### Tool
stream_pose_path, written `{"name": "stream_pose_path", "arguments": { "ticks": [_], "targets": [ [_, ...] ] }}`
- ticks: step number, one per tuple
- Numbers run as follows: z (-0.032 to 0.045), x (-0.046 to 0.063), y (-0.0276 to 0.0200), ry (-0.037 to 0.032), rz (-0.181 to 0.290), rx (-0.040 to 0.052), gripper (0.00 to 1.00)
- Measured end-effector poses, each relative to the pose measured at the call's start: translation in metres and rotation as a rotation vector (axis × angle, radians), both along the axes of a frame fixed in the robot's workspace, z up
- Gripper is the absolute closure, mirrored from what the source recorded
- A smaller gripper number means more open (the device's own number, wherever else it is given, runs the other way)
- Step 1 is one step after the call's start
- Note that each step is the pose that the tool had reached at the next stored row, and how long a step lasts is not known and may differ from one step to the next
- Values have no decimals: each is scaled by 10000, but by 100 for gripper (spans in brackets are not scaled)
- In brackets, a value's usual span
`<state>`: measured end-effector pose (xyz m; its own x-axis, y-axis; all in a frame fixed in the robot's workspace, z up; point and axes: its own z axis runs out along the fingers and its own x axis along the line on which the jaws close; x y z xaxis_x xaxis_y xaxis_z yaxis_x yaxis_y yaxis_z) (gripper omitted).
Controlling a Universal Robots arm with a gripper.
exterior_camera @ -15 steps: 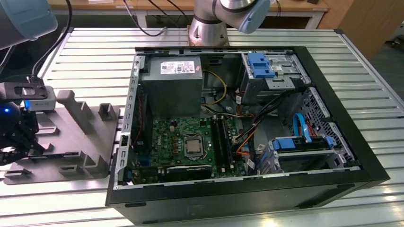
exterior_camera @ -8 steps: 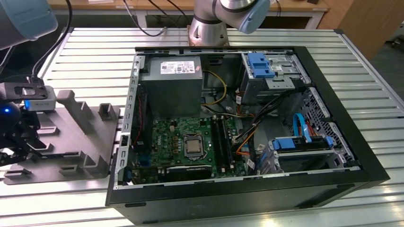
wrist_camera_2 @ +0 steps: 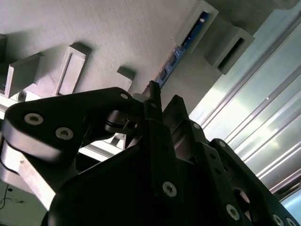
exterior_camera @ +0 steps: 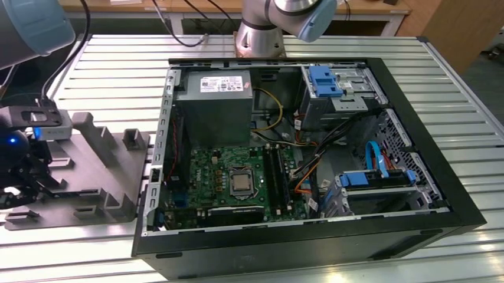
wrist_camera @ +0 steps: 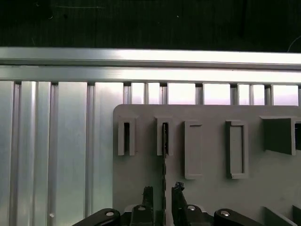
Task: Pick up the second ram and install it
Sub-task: 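Pick up the second ram and move it above second insertion slot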
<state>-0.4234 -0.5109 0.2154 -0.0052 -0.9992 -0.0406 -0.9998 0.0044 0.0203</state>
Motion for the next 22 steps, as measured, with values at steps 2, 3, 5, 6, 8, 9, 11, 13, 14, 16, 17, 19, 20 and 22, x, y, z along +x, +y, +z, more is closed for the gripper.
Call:
{"name": "stream_pose_path", "arguments": {
  "ticks": [2, 3, 5, 6, 8, 9, 11, 13, 14, 16, 17, 19, 20, 22],
  "targets": [
    [-14, -4, -1, 1, 25, -1, 71],
    [-22, -6, 0, 0, 30, 0, 71],
    [-43, -9, 0, -2, 40, 1, 71],
    [-56, -10, 0, -1, 47, 1, 71],
    [-83, -13, 0, 0, 58, 0, 71],
    [-93, -14, 0, -1, 62, 1, 71],
    [-106, -15, 0, 1, 73, 2, 71],
    [-111, -16, 1, 2, 80, 30, 71],
    [-112, -15, 2, 0, 81, 40, 71],
    [-115, -14, 6, -2, 84, 44, 71],
    [-118, -15, 7, 0, 84, 44, 71],
    [-142, -14, 7, -1, 83, 44, 71],
    [-145, -15, 7, 0, 83, 44, 71],
    [-145, -15, 7, 1, 83, 43, 71]
  ]
}}
